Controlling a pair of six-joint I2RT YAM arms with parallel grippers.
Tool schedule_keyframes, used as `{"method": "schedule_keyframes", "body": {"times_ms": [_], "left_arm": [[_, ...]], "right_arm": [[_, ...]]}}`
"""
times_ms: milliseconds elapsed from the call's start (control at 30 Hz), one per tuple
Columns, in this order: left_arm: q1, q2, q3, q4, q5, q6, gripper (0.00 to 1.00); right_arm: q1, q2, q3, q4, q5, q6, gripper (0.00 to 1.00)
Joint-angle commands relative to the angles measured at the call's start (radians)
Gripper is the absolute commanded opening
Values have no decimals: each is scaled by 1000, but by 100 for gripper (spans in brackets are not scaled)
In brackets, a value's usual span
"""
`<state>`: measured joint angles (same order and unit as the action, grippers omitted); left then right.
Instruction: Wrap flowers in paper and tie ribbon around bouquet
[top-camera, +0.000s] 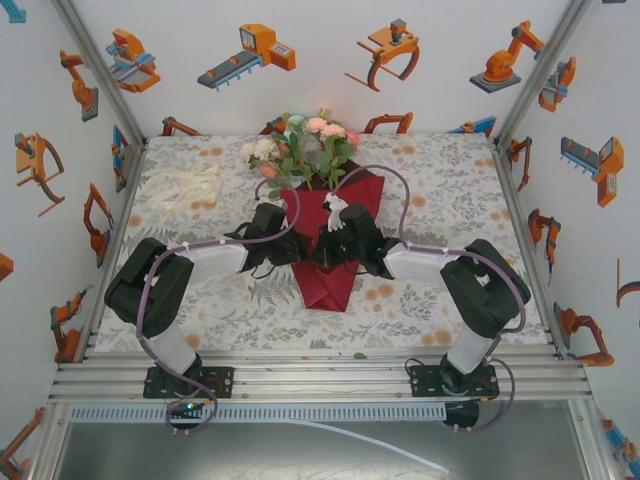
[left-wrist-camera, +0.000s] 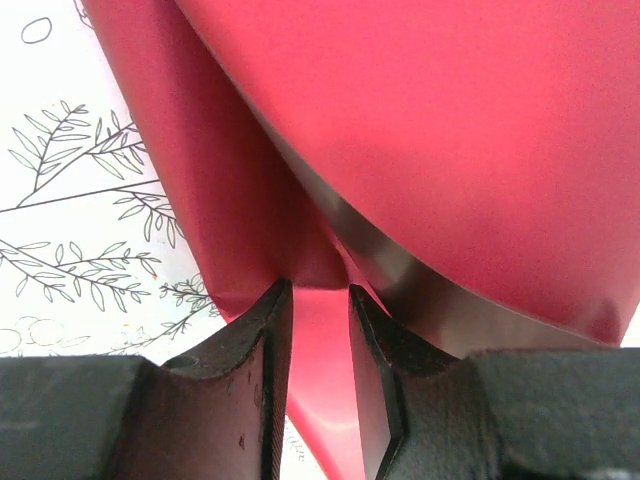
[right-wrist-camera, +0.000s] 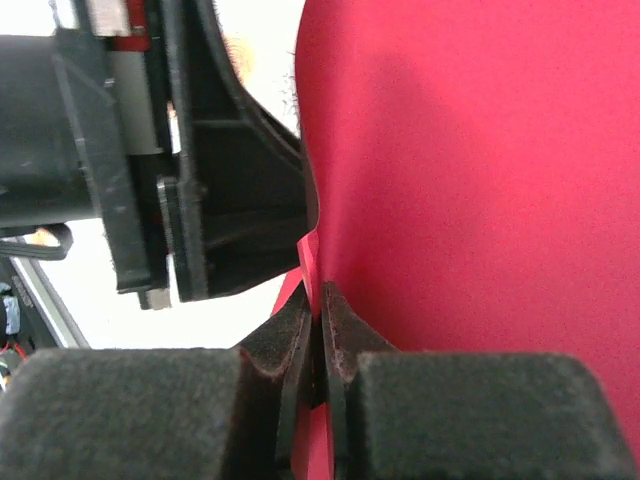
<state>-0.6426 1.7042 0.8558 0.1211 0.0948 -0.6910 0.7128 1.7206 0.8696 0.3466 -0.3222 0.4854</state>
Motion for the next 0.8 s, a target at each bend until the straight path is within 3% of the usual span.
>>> {"method": "schedule_keyframes", "body": {"times_ms": [0, 200, 333, 400, 533, 667, 767], "left_arm": [[-7, -10, -3, 14, 14, -21, 32], [1, -111, -39, -65, -23, -56, 38], [19, -234, -57, -162, -80, -97, 40], [43, -289, -61, -197, -99, -126, 41], [100, -342, -71, -170, -88, -188, 50], [124, -276, -34, -125, -67, -215, 61], [144, -184, -5, -21, 6, -235, 58]], "right_arm": [[2, 50, -3, 93, 27, 34, 14], [3, 91, -5, 118, 47, 31, 24], [2, 90, -9, 118, 21, 14, 49], [2, 83, -15, 123, -6, 16, 55], [3, 75, -44, 166, -42, 23, 53], [2, 77, -54, 175, -57, 27, 53], [2, 79, -54, 191, -107, 27, 57]]}}
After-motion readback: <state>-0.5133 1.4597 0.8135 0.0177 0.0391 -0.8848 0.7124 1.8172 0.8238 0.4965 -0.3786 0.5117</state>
